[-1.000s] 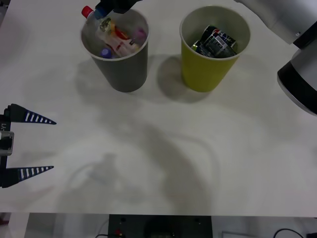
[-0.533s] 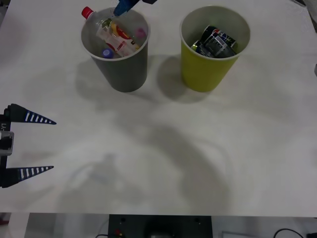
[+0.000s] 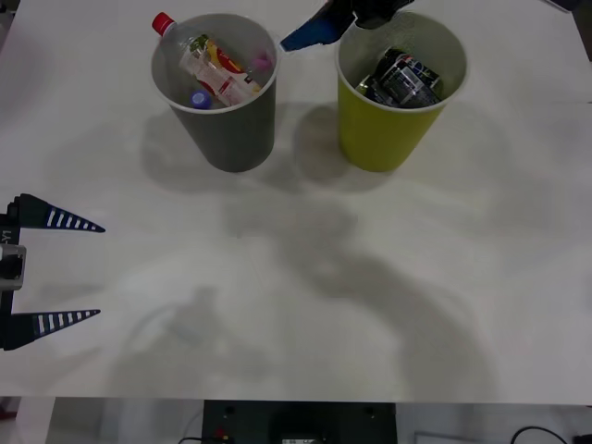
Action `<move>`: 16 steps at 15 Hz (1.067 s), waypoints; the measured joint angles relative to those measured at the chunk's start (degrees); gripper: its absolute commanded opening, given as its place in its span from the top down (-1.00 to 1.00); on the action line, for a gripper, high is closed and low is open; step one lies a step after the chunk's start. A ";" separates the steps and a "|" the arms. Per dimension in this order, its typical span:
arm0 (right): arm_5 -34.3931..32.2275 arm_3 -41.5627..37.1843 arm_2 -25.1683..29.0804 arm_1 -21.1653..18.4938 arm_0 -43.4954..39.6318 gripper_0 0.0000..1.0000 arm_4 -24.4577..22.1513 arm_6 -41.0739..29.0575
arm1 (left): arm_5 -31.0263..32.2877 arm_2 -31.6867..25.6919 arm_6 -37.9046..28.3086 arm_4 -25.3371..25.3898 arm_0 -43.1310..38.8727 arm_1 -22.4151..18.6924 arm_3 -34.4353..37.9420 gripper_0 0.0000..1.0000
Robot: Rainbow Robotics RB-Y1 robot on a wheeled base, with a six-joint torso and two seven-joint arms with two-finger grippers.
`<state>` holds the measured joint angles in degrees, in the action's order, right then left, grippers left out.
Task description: Put the can into the green bin and the plastic bottle into the gray bin
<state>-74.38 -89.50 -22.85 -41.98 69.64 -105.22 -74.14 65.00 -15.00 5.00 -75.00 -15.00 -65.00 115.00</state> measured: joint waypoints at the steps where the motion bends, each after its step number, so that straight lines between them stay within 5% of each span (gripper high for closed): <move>1: -0.04 -3.74 1.84 -1.54 -3.21 -1.00 0.19 0.66 | 0.00 0.00 0.00 0.00 0.00 0.00 0.00 -0.95; 7: -0.16 -22.90 13.80 -8.89 -23.72 -1.00 2.22 7.33 | 0.00 0.00 0.00 0.00 0.00 0.00 0.00 -0.96; 16: -0.23 -36.91 34.28 -15.27 -54.30 -1.00 15.62 25.72 | 0.00 0.00 0.00 0.00 0.00 0.00 0.00 -0.96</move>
<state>-74.61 -126.40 11.43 -57.25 15.35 -89.61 -48.42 65.00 -15.00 5.00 -75.00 -15.00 -65.00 115.00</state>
